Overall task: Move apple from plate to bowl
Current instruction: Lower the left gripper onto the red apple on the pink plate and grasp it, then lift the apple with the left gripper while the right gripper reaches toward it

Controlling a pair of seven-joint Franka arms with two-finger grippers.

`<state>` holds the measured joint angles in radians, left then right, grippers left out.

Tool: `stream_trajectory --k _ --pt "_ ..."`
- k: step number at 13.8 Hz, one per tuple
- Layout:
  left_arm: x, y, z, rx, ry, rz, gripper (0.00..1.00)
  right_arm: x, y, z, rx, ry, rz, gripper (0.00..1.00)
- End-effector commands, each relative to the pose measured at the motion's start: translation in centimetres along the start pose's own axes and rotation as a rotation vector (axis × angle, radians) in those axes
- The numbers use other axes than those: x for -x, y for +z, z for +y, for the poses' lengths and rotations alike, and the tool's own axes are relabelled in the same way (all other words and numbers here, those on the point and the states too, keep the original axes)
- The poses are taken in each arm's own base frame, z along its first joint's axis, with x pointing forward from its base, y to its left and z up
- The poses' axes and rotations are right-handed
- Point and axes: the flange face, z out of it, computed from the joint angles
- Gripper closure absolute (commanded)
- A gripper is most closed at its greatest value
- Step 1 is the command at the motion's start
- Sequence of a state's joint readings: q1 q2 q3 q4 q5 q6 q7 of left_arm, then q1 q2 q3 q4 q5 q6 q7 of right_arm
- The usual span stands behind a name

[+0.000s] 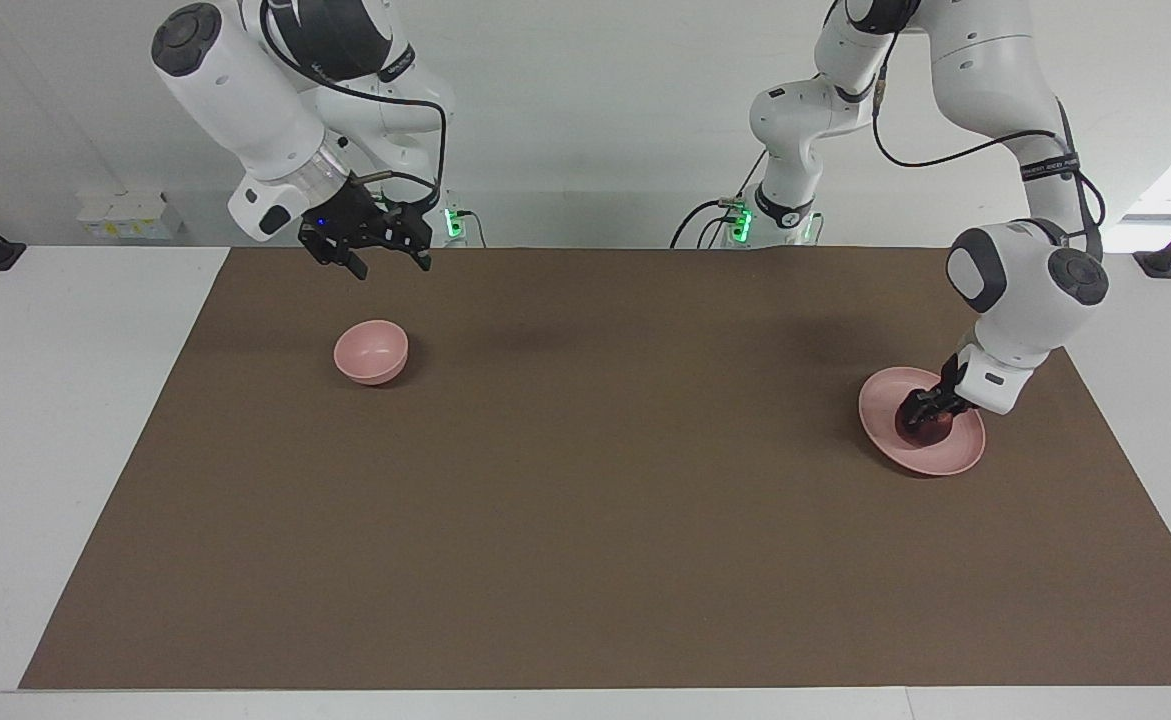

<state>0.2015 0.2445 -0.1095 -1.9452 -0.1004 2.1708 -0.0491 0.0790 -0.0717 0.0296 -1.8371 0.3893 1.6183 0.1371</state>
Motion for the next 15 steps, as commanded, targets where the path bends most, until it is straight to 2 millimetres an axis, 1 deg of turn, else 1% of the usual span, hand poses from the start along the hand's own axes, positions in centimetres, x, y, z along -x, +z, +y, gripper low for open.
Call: stream_trajectory --k 1,2,3,4,5,6,7,8,10,11,13,14,15 --pt "-1.5 -6.3 0.5 0.099 -0.025 -0.012 1.00 -0.6 2.4 -0.6 -0.128 0.075 -0.050 0.00" --pt "-1.7 -7.5 0.9 0.151 -0.042 -0.006 1.00 -0.8 3.2 -1.2 -0.152 0.092 -0.068 0.00" --pt "-1.7 -8.0 1.7 0.187 -0.046 -0.006 1.00 -0.8 4.0 -2.1 -0.176 0.126 -0.080 0.00" --pt "-1.4 -8.8 2.5 0.211 -0.044 0.000 1.00 -1.1 4.8 -2.3 -0.221 0.189 -0.075 0.00" --pt "-1.0 -9.1 3.4 0.245 -0.041 -0.021 1.00 -0.9 5.8 -3.6 -0.275 0.247 -0.084 0.00" --pt "-0.6 -9.7 4.3 0.281 -0.039 -0.042 1.00 -0.8 6.3 -5.1 -0.302 0.320 -0.096 0.00" --pt "0.0 -10.5 5.2 0.326 -0.040 -0.061 1.00 -1.1 7.0 -5.9 -0.322 0.417 -0.109 0.00" --pt "0.5 -11.1 5.8 0.385 -0.050 -0.087 1.00 -1.0 7.7 -7.4 -0.351 0.480 -0.133 0.00" --pt "1.5 -12.5 7.3 0.478 -0.062 -0.117 1.00 -1.2 9.3 -9.3 -0.375 0.592 -0.162 0.00" --pt "2.1 -12.9 7.9 0.510 -0.065 -0.131 1.00 -1.1 10.1 -10.6 -0.380 0.646 -0.168 0.00" --pt "3.0 -13.6 8.9 0.593 -0.067 -0.184 1.00 -1.3 11.5 -12.2 -0.414 0.760 -0.192 0.00" --pt "3.5 -13.9 9.0 0.616 -0.064 -0.209 1.00 -1.4 12.2 -13.1 -0.435 0.821 -0.214 0.00" --pt "3.9 -13.9 9.1 0.650 -0.069 -0.238 1.00 -1.9 12.9 -13.7 -0.450 0.898 -0.238 0.00"
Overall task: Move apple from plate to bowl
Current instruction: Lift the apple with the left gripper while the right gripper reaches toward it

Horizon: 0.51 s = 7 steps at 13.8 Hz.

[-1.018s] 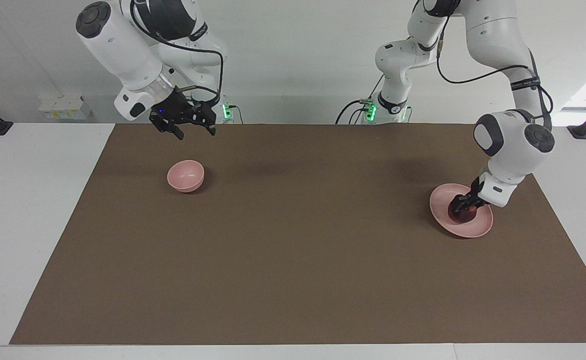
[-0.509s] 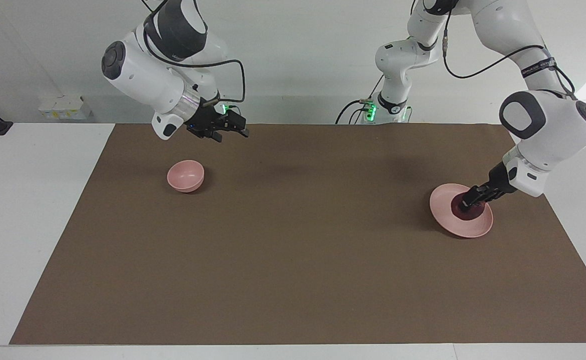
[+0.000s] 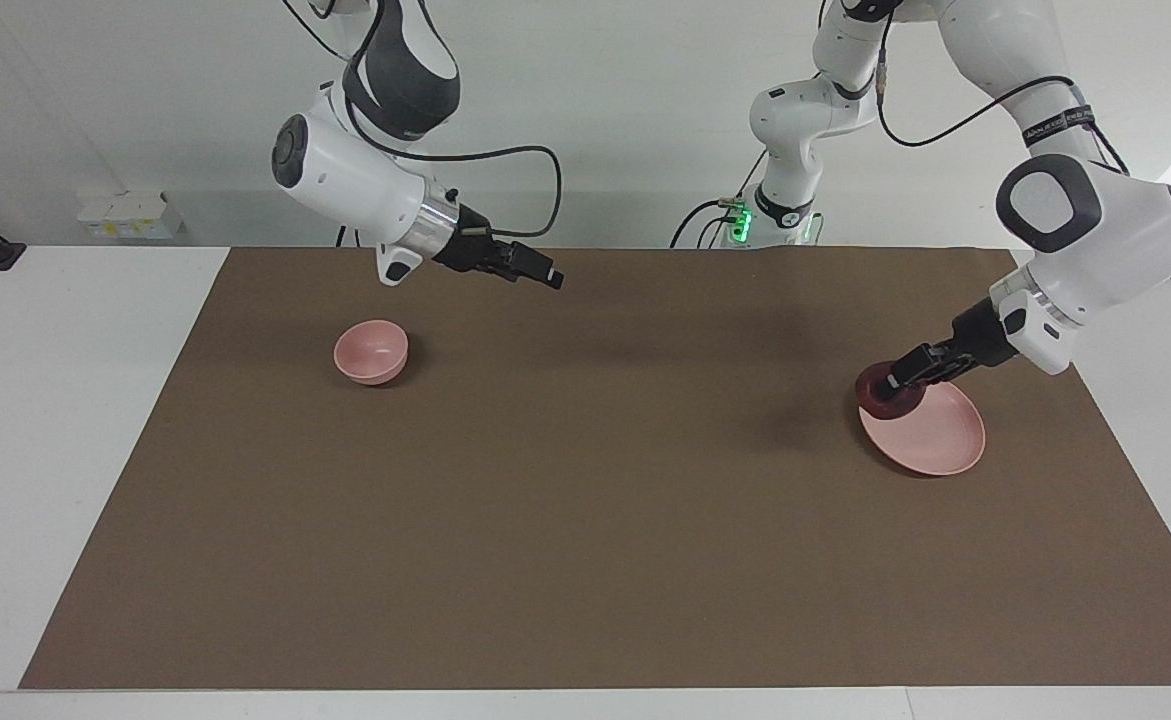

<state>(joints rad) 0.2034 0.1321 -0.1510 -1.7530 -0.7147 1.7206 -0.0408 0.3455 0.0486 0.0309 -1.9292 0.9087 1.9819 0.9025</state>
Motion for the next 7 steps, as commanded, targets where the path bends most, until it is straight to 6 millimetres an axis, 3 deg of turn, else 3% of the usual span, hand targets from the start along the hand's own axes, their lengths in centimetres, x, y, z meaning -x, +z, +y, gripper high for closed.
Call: stream_trajectory --k 1,3,7 --pt "1.6 -0.5 0.6 0.092 -0.016 -0.059 1.00 -0.3 2.4 -1.2 -0.055 0.203 -0.038 0.00" --pt "3.4 1.2 0.9 0.104 -0.023 -0.090 1.00 0.1 4.3 -2.4 -0.087 0.325 -0.048 0.00" --pt "6.2 6.1 5.3 0.132 -0.034 -0.099 1.00 2.0 6.0 -4.2 -0.110 0.462 -0.063 0.00"
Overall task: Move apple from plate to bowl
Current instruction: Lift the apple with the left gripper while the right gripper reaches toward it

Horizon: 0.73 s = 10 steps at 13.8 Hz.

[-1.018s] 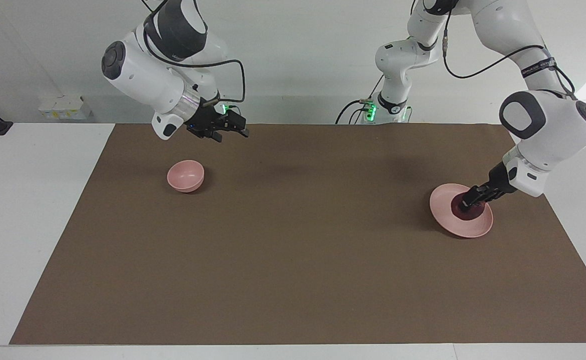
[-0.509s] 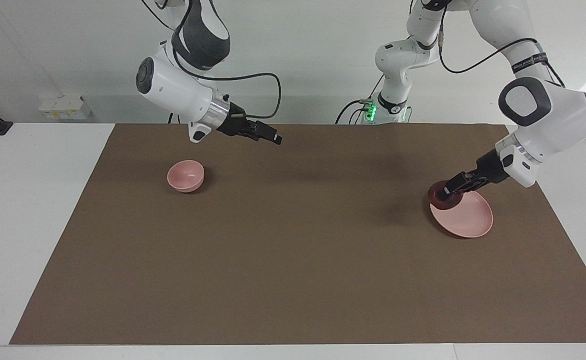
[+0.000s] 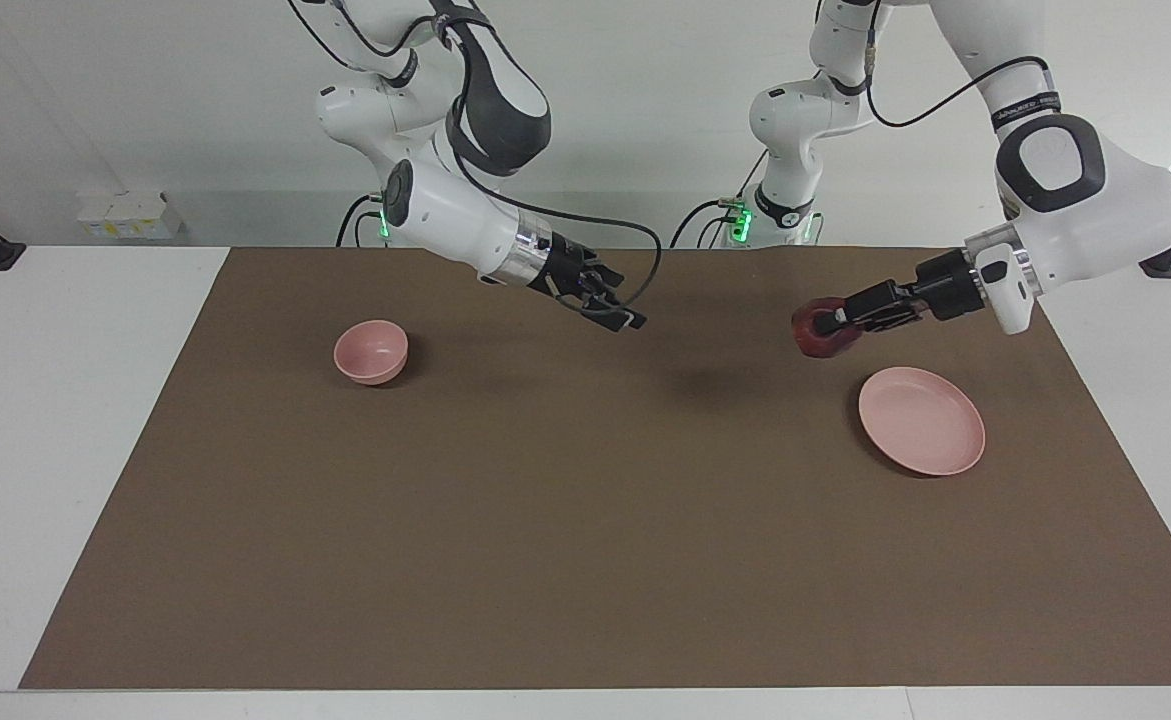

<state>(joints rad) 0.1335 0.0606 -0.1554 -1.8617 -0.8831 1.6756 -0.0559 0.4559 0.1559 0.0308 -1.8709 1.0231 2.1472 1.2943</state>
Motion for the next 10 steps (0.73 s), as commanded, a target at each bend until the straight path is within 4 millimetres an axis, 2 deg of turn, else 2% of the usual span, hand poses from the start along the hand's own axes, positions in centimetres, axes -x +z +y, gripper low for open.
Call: stream_trajectory --k 1,2,5,7,10 --pt "2.2 4.1 2.7 -0.007 -0.026 0.038 1.00 1.9 0.5 -1.0 -0.038 0.065 -0.026 0.00" --pt "3.1 6.0 3.8 -0.019 -0.026 0.057 1.00 2.5 0.7 -1.3 -0.056 0.076 -0.025 0.00" --pt "5.0 9.3 5.0 0.001 -0.050 0.100 1.00 2.8 1.0 -1.4 -0.076 0.081 -0.014 0.00" --pt "5.0 9.4 5.2 0.016 -0.064 0.100 1.00 3.1 1.5 -1.1 -0.066 0.068 -0.005 0.00" --pt "5.6 10.1 5.8 0.021 -0.060 0.079 1.00 2.3 1.2 -1.3 -0.071 0.080 0.001 0.00"
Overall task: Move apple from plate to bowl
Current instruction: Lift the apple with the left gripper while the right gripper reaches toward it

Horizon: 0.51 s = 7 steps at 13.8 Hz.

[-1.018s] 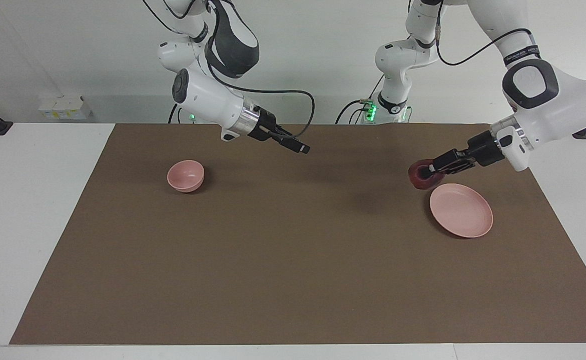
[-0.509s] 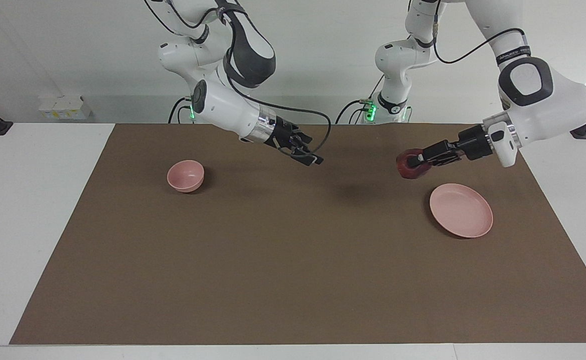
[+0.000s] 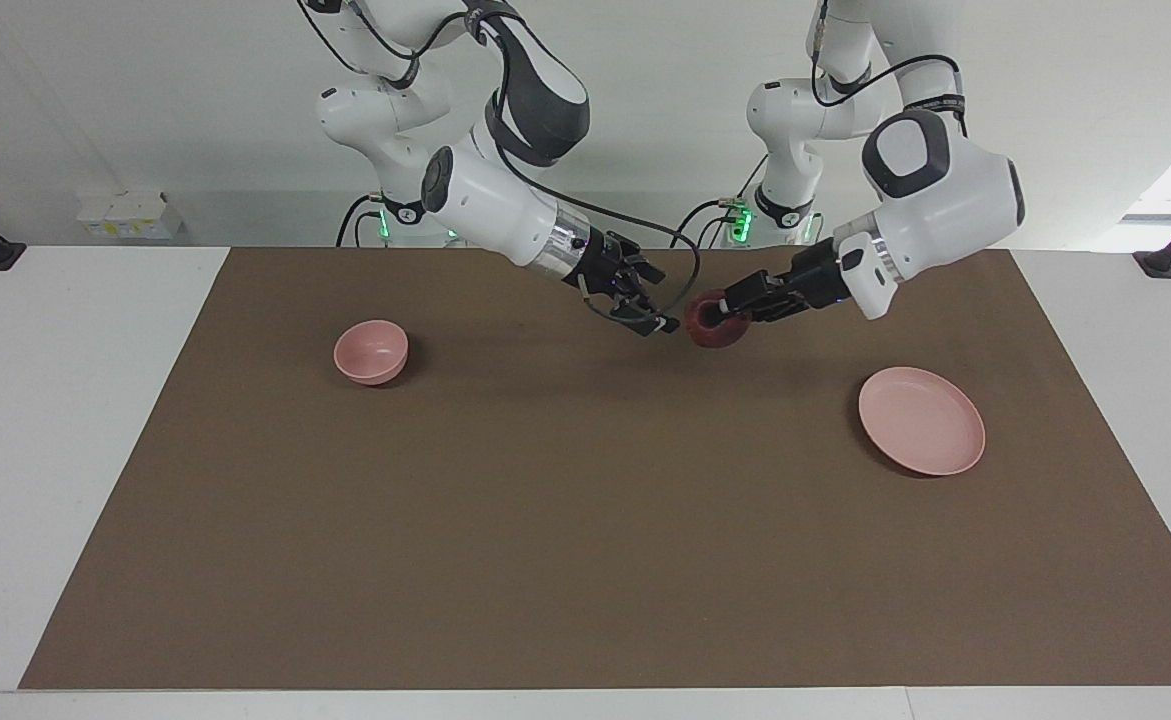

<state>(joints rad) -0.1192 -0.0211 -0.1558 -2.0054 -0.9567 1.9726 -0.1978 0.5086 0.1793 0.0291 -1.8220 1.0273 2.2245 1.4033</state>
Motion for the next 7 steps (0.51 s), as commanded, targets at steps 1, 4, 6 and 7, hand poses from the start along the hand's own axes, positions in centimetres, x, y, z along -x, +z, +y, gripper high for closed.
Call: stream_trajectory --k 1,4,6,7 --pt "1.5 0.2 0.3 0.019 -0.020 -0.007 1.00 -0.4 -0.1 -0.6 -0.023 0.028 0.002 0.00" --pt "2.8 1.8 1.5 0.008 -0.014 -0.025 1.00 -0.3 0.0 -0.8 -0.069 0.064 0.013 0.00" --pt "2.9 1.9 1.6 0.008 -0.011 -0.029 1.00 0.3 0.7 -0.4 -0.081 0.069 0.017 0.00" --pt "2.9 1.9 1.7 0.008 -0.010 -0.027 1.00 0.2 0.8 -0.3 -0.077 0.067 0.018 0.00"
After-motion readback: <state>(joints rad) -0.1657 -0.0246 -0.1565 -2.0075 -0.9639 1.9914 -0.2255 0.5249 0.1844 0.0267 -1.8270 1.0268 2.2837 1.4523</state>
